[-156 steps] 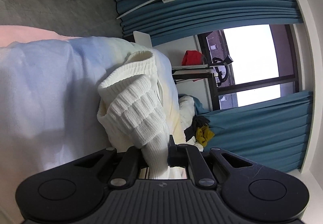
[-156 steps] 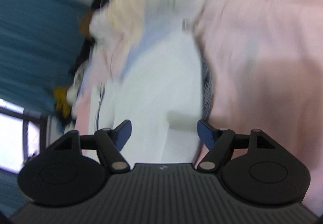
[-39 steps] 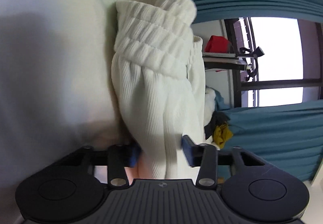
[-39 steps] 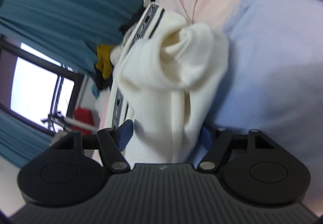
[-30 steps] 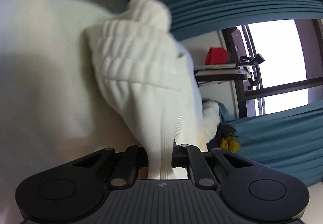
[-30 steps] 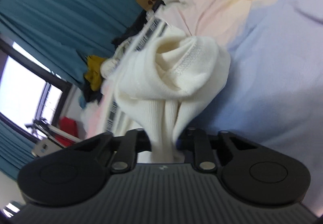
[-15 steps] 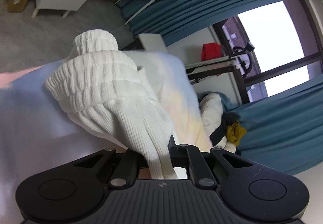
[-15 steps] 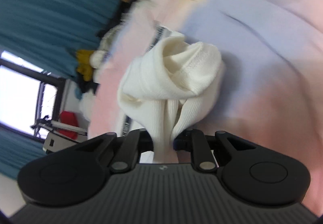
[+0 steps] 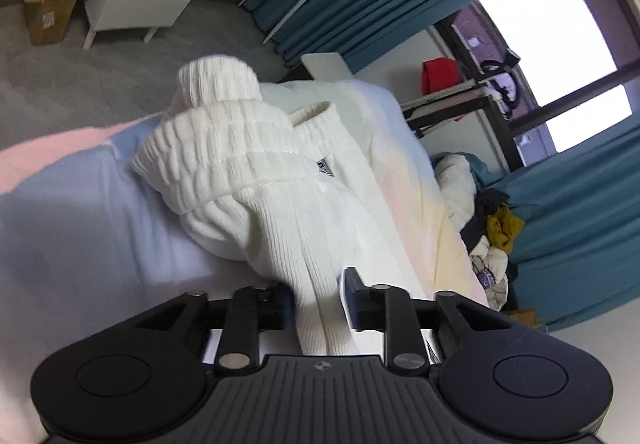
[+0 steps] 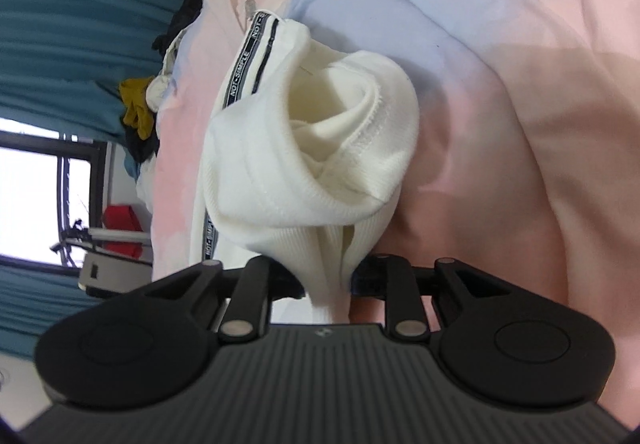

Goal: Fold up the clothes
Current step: 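Open both tools to lay the sweatshirt flat on the bed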

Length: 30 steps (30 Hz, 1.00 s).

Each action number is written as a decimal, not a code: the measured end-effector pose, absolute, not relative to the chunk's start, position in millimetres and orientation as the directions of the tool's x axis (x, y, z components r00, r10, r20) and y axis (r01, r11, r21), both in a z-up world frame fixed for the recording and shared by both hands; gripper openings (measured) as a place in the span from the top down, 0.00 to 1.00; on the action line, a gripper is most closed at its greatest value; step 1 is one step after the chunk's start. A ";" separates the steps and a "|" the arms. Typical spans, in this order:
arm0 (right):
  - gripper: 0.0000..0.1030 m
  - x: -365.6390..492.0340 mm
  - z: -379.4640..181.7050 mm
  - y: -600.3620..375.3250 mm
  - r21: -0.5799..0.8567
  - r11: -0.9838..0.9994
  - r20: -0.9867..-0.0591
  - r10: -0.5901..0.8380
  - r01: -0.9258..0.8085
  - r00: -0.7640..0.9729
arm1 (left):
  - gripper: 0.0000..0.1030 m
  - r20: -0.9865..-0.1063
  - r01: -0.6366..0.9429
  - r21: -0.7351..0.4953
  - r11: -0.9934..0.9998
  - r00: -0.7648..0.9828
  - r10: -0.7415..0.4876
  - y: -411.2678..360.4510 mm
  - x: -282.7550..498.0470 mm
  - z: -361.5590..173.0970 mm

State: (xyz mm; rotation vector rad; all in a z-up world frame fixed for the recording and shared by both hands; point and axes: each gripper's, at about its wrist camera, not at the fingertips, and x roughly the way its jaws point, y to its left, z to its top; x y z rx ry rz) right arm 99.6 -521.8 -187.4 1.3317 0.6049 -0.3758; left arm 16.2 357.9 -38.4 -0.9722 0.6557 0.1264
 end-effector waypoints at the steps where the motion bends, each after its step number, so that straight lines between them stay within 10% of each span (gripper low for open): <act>1: 0.74 99.3 -185.5 -521.6 0.782 0.218 -0.610 0.082 0.583 0.788 | 0.52 -0.566 -0.374 -0.720 0.584 0.803 -0.184 357.6 8.7 -33.8; 12: 0.32 83.3 -143.6 -511.9 0.592 0.419 -0.728 -0.088 0.688 0.680 | 0.38 -0.621 -0.258 -0.458 0.850 0.777 -0.099 301.6 -37.6 27.5; 30: 0.33 76.7 -129.5 -524.4 0.647 0.491 -0.570 -0.198 0.584 0.797 | 0.36 -0.628 -0.044 -0.461 0.886 0.722 -0.290 151.6 42.2 -32.2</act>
